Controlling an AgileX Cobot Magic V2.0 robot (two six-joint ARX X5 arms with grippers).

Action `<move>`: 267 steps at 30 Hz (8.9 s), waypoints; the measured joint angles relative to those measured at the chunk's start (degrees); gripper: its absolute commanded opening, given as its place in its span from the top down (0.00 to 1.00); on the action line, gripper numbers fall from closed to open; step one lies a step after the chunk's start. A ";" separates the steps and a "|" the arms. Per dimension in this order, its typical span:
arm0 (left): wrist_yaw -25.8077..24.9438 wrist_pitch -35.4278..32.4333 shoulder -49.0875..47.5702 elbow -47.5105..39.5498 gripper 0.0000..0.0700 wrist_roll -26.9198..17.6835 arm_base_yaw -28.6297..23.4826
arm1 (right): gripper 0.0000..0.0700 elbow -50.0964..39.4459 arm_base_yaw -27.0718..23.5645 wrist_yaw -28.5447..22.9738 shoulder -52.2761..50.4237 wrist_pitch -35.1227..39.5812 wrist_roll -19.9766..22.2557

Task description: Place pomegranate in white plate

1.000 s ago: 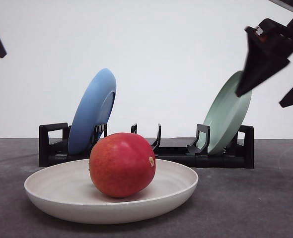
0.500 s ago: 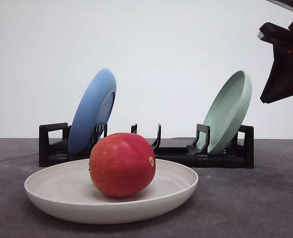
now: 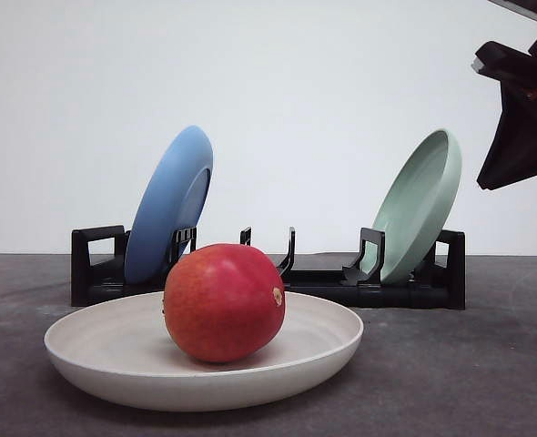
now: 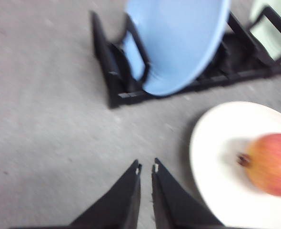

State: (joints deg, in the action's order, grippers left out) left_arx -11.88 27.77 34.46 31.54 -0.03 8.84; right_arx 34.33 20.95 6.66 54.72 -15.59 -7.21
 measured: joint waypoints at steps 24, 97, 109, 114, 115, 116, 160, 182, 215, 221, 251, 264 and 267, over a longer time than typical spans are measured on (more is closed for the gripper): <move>9.10 -17.44 -34.17 -30.30 0.96 -0.40 -9.49 | 0.97 0.00 0.00 -0.02 0.00 0.04 -0.02; 9.09 -17.42 -34.21 -30.30 0.96 -0.40 -9.49 | 0.96 -33.46 -20.63 -9.71 -54.47 16.26 9.75; 9.09 -17.42 -34.21 -30.30 0.96 -0.40 -9.49 | 0.97 -33.46 -20.63 -9.70 -54.47 16.26 9.75; 9.09 -17.44 -34.21 -30.30 0.96 -0.38 -9.49 | 0.96 -33.46 -20.63 -9.70 -54.47 16.26 9.75; 9.09 -17.42 -34.21 -30.30 0.96 -0.40 -9.49 | 0.97 -33.46 -20.63 -9.71 -54.47 16.26 9.73; 9.09 -17.42 -34.21 -30.30 0.96 -0.40 -9.49 | 0.97 -33.46 -20.63 -9.73 -54.47 16.26 9.75; 9.09 -17.42 -34.21 -30.30 0.96 -0.38 -9.49 | 0.97 -33.48 -20.63 -9.73 -54.47 16.26 9.75; 9.09 -17.44 -34.21 -30.30 0.96 -0.38 -9.49 | 0.97 -33.46 -20.63 -9.73 -54.47 16.26 9.75; 9.09 -17.42 -34.21 -30.30 0.96 -0.38 -9.49 | 0.97 -33.46 -20.63 -9.72 -54.47 16.26 9.75; 9.09 -17.43 -34.21 -30.30 0.96 -0.39 -9.49 | 0.97 -33.47 -20.63 -9.73 -54.47 16.26 9.73; 9.09 -17.42 -34.21 -30.30 0.96 -0.39 -9.49 | 0.97 -33.46 -20.63 -9.73 -54.47 16.26 9.74; 9.09 -17.43 -34.21 -30.30 0.96 -0.39 -9.49 | 0.97 -33.46 -20.63 -9.71 -54.47 16.26 9.75; 9.09 -17.44 -34.21 -30.30 0.96 -0.38 -9.49 | 0.97 -33.46 -20.63 -9.72 -54.47 16.26 9.74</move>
State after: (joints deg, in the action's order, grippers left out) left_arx -2.79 10.33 0.25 1.23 -0.41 -0.64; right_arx 0.86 0.32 -3.06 0.25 0.67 2.53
